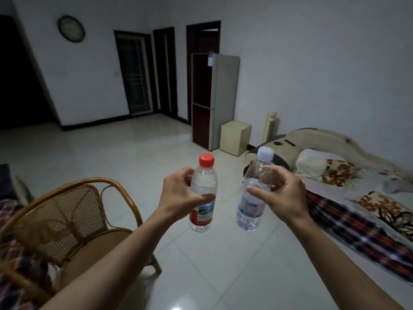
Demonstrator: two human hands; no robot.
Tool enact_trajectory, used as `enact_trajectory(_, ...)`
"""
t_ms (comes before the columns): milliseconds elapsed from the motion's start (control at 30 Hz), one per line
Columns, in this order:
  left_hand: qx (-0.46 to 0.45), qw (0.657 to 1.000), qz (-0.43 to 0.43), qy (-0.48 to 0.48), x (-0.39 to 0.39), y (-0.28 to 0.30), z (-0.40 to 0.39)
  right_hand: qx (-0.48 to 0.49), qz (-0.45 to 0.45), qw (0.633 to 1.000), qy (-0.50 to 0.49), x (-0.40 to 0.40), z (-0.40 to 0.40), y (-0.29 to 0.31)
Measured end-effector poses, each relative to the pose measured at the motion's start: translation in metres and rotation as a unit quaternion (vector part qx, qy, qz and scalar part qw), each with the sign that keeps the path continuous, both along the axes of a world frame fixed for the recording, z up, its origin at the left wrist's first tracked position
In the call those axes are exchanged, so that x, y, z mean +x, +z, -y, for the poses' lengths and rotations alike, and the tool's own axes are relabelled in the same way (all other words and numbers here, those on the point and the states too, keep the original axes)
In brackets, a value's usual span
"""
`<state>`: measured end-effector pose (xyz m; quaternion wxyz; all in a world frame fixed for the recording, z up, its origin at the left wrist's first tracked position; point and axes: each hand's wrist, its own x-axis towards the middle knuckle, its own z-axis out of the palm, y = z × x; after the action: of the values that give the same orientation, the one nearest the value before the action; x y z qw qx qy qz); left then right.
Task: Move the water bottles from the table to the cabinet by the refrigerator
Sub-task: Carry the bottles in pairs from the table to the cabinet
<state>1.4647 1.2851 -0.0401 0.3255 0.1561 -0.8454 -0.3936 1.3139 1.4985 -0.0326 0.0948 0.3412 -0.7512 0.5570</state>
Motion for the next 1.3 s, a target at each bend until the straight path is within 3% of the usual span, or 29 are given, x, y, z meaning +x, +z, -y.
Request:
enact_trajectory(400, 0.042, 0.995, -0.081, 0.030, -0.052, 0.002, 0.101, 0.017, -0.042, 0.999, 0.009, -0.045, 0.093, 0.024)
enact_trajectory(667, 0.045, 0.997, -0.067, 0.015, -0.106, -0.002, 0.140, 0.020, -0.025, 0.999, -0.008, -0.100, 0.129, 0.014)
enact_trajectory(1300, 0.022, 0.999, -0.043, 0.014, -0.358, 0.020, 0.188, 0.010, -0.016, 1.000, -0.002, -0.343, 0.189, 0.004)
